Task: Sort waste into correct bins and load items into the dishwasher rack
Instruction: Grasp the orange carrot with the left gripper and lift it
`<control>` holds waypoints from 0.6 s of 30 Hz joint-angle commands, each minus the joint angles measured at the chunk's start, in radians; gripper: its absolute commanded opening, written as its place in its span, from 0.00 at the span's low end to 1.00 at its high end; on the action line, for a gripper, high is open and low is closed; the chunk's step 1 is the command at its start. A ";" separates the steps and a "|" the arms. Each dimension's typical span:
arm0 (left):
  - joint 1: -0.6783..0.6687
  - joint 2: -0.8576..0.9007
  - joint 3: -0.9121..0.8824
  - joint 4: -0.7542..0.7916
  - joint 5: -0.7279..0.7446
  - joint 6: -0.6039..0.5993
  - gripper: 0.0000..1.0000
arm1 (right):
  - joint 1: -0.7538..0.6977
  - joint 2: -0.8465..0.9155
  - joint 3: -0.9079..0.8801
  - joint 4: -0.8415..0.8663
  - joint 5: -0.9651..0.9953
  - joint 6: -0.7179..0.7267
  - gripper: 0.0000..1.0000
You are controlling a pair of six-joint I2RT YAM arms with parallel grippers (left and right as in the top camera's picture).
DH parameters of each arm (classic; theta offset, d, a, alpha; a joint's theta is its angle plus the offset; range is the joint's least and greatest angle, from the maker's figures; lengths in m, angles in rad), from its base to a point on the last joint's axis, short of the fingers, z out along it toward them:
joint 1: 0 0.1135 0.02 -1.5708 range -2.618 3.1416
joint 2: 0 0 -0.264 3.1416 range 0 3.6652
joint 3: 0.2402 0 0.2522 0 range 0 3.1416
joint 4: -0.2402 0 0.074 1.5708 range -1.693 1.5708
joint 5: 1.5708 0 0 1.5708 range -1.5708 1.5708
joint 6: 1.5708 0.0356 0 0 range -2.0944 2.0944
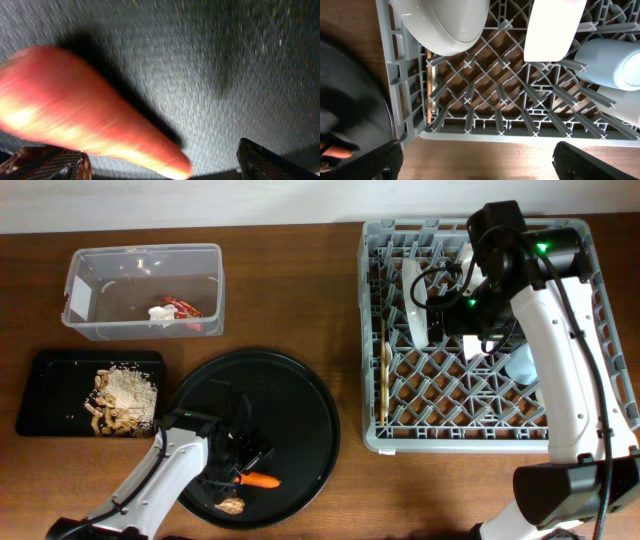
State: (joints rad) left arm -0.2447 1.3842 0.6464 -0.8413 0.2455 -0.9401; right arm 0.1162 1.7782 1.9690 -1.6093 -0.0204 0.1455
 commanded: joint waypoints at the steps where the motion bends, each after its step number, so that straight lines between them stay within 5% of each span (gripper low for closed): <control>1: 0.003 0.011 -0.010 0.058 -0.084 -0.016 0.99 | -0.007 0.002 0.004 -0.003 0.005 -0.007 0.99; 5: 0.003 0.011 -0.010 0.127 -0.087 -0.008 0.96 | -0.007 0.002 0.004 -0.004 0.005 -0.007 0.99; 12: 0.003 0.011 -0.010 0.130 -0.105 0.018 0.57 | -0.007 0.002 0.004 -0.005 0.005 -0.007 0.99; 18: 0.002 0.011 -0.010 0.130 -0.114 0.017 0.47 | -0.007 0.002 0.004 -0.007 0.005 -0.007 0.99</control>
State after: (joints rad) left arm -0.2447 1.3849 0.6430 -0.7128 0.1551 -0.9314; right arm 0.1162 1.7782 1.9690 -1.6131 -0.0204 0.1455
